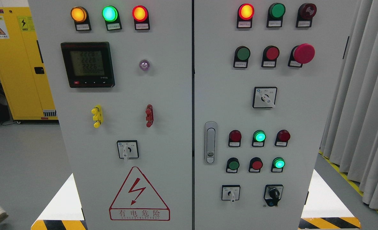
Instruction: Turn on light switch 1
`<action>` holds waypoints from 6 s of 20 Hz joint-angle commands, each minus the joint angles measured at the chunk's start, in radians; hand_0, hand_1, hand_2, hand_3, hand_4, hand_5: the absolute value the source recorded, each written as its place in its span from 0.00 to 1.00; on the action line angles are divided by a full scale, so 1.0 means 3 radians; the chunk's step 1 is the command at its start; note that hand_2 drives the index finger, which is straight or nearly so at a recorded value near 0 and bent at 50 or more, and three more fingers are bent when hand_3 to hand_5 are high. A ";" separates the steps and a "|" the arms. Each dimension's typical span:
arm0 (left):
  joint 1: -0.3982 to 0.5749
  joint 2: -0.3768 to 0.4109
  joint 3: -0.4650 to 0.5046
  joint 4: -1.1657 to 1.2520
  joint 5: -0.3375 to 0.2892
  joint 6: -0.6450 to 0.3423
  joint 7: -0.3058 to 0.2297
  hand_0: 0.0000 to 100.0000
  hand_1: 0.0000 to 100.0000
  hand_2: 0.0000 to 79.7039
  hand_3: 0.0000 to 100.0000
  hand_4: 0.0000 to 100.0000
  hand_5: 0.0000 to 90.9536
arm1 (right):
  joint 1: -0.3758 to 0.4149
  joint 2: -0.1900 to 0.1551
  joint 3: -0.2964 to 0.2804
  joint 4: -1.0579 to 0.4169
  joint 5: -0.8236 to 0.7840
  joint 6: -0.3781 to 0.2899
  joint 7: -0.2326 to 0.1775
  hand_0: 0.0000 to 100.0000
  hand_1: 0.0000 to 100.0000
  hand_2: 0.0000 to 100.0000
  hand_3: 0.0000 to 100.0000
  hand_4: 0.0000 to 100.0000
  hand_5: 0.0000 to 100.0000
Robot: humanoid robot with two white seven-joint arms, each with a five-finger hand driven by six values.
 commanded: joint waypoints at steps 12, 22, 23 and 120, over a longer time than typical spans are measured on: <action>0.0578 0.0011 0.0337 -0.3167 -0.0027 -0.0040 0.0369 0.22 0.22 0.11 0.23 0.35 0.19 | 0.0000 0.0000 0.0000 0.0000 0.0000 0.0003 0.0003 0.00 0.50 0.04 0.00 0.00 0.00; 0.0839 0.0011 0.0434 -0.4621 -0.0027 -0.0040 0.0574 0.16 0.47 0.52 0.68 0.74 0.71 | 0.0000 0.0000 0.0000 0.0000 0.0000 0.0003 0.0003 0.00 0.50 0.04 0.00 0.00 0.00; 0.0839 0.0016 0.0439 -0.4728 -0.0022 -0.0040 0.0574 0.16 0.47 0.52 0.68 0.74 0.71 | 0.0000 0.0000 0.0000 0.0000 0.0000 0.0003 0.0003 0.00 0.50 0.04 0.00 0.00 0.00; -0.1472 -0.0204 0.0117 -0.6192 -0.0671 0.2808 0.1320 0.19 0.63 0.69 0.90 0.82 0.88 | 0.0000 0.0000 0.0000 0.0000 0.0000 0.0003 0.0003 0.00 0.50 0.04 0.00 0.00 0.00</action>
